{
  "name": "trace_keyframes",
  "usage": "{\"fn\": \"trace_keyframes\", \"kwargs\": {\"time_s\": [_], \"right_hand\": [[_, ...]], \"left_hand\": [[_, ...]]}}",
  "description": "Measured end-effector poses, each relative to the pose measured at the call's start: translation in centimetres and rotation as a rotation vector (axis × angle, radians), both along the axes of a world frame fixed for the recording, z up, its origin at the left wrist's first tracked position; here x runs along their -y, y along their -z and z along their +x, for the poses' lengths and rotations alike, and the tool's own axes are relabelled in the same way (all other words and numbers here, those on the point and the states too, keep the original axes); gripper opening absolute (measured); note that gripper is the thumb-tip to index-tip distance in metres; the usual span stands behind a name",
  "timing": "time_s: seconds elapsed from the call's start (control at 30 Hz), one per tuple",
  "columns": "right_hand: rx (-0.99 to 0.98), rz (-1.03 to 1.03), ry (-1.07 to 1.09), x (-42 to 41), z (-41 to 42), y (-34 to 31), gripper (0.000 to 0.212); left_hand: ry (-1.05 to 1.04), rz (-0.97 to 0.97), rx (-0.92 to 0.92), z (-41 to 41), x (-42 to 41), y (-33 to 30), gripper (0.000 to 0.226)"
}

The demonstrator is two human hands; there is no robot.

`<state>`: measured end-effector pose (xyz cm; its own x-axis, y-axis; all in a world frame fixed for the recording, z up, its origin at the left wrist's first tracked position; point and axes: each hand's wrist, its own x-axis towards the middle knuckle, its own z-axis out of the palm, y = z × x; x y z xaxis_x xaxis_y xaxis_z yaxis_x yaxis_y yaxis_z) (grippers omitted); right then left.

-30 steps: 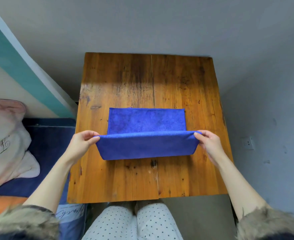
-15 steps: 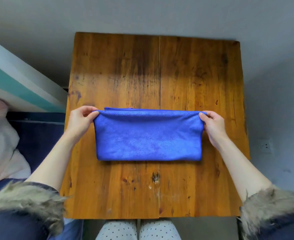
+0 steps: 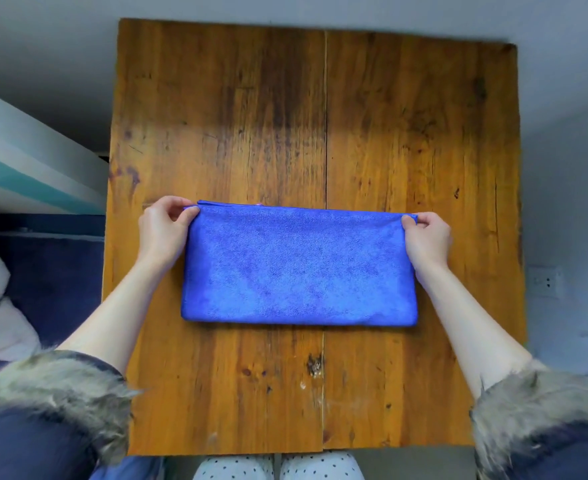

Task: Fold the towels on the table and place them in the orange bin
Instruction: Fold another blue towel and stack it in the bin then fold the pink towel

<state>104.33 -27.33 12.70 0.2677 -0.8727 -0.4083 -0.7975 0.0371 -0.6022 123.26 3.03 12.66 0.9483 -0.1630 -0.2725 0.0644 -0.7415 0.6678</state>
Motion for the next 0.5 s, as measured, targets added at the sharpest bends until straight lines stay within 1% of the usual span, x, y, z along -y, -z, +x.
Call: {"fn": "trace_keyframes", "kwargs": {"time_s": [0.1,0.3,0.37,0.5], "right_hand": [[-0.042,-0.061,-0.045,-0.7,-0.1,-0.3,0.021],[-0.008,-0.072,0.016,-1.3,-0.6,-0.9,0.023],[-0.009,-0.07,0.006,-1.3,-0.7,-0.9,0.021],[-0.03,-0.088,-0.002,-1.0,-0.6,-0.6,0.021]], "left_hand": [[-0.03,-0.054,0.051,-0.4,0.2,-0.2,0.012],[0.018,-0.169,0.13,-0.2,0.7,-0.9,0.006],[0.023,-0.175,0.13,0.0,0.9,-0.6,0.006],[0.014,-0.141,0.131,0.5,1.9,0.5,0.014]]}}
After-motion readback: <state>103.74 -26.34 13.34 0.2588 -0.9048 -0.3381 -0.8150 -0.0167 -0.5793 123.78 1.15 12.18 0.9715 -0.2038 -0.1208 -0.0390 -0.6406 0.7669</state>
